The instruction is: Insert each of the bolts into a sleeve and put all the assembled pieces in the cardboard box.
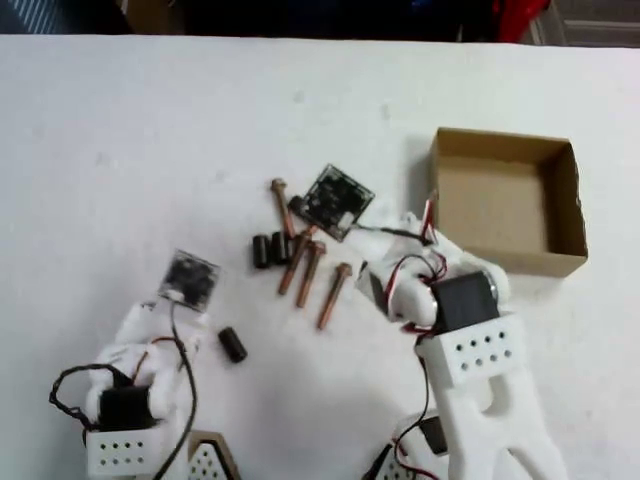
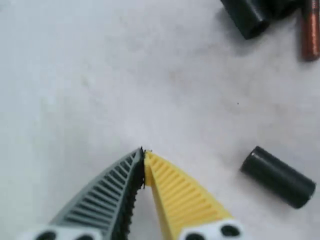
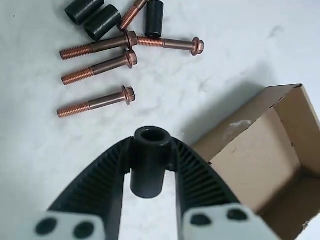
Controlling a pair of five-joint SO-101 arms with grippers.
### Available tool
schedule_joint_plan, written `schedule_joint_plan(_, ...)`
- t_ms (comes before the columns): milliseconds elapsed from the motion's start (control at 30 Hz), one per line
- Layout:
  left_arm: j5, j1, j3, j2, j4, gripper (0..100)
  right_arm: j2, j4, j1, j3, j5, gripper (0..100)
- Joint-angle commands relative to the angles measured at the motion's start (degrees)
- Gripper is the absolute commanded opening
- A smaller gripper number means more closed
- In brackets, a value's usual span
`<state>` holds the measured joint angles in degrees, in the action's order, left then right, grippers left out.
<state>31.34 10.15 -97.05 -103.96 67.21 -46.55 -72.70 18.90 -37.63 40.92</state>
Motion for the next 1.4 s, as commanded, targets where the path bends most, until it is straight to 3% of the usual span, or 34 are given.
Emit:
schedule_joint_plan(0,6.59,0.48,0.70,-0.57,-1.85,2,-2.33,8.22,-0.48,-5.19,-0.53,1.7)
schedule_joint_plan(233,6.77,0.48,11.60,-0.48,2.29,2,-3.74,18.33,-1.98,-16.53,-1.32,1.7)
schedule_joint_plan(433,12.31,0.48,21.98,-0.40,9.05,2,-5.05,23.78,-1.98,-21.54,-13.01,1.7)
schedule_joint_plan(700,15.65,0.48,27.87,0.31,11.60,3,-5.32,29.49,-1.98,-27.08,-13.80,1.7)
schedule_joint_plan(1033,15.38,0.04,42.02,31.69,11.16,3,-5.32,30.02,-2.15,-27.96,-13.80,1.7)
schedule_joint_plan(1200,15.30,-0.31,47.56,45.49,11.16,3,-5.32,31.78,-6.37,-27.96,-13.98,1.7)
schedule_joint_plan(1367,14.86,-7.16,51.78,55.43,11.16,3,-5.32,32.13,-8.75,-28.04,-19.25,1.7)
